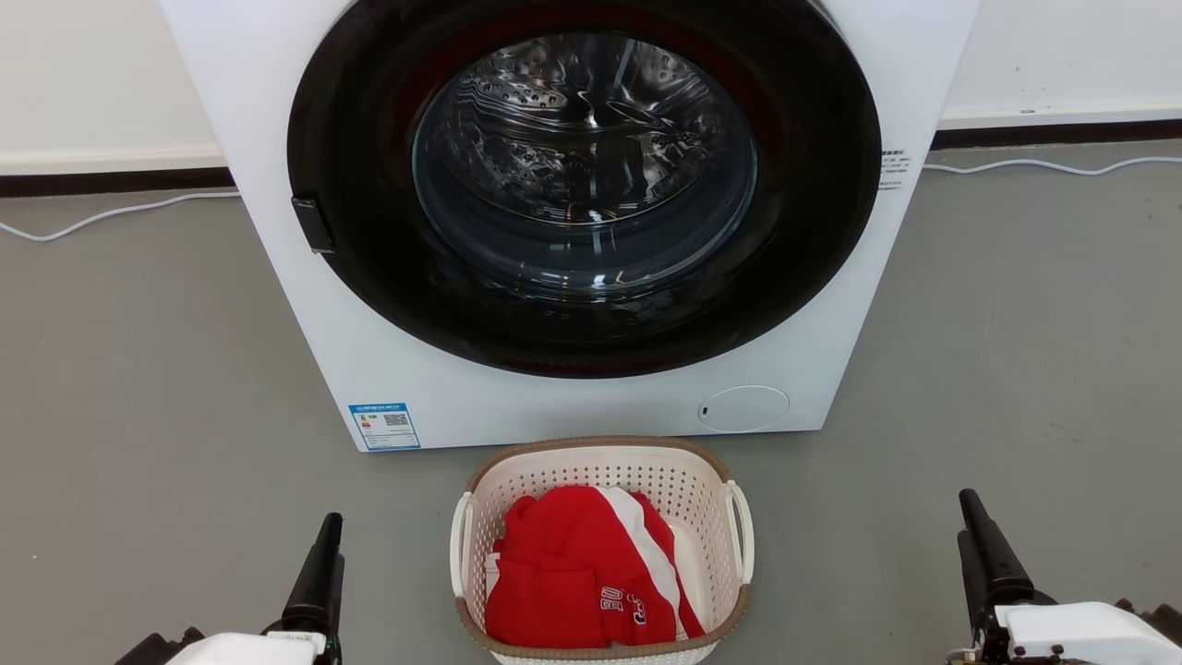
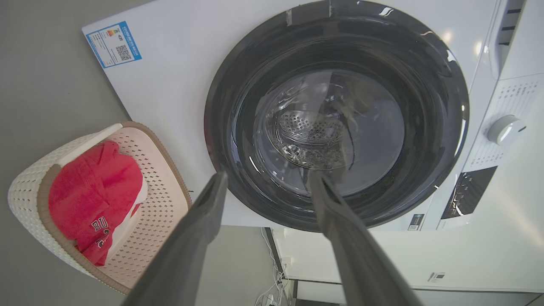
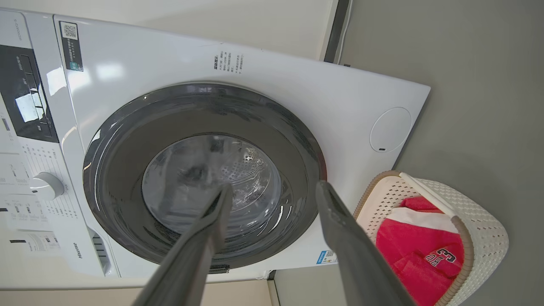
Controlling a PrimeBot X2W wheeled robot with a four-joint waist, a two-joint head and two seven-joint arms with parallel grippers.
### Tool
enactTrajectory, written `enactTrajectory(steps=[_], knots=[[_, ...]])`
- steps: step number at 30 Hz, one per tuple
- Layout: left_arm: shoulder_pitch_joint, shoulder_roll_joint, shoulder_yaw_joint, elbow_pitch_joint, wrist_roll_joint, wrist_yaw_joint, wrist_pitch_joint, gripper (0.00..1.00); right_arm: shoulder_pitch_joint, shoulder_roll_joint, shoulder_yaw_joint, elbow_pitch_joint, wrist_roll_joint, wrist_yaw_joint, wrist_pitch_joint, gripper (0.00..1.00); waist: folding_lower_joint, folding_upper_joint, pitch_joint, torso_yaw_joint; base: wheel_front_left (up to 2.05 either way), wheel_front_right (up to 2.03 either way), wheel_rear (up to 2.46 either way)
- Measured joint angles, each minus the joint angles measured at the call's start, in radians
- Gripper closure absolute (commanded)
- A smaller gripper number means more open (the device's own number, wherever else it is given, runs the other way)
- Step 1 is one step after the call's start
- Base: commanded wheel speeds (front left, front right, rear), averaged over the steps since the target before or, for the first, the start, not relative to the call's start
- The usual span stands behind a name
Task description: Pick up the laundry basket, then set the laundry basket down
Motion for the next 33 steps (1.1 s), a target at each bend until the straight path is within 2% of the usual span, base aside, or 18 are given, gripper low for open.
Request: enactTrajectory(steps=[33], knots=[[-0.005,-0.001,0.038,0.006,0.453,0.000,-0.093,0.00,-0.004,-0.033,0.033,-0.023,-0.528,0.001,-0.094,0.00,-0.0001,0.0000,0.000,0.000,0.00,0.00,0.00]])
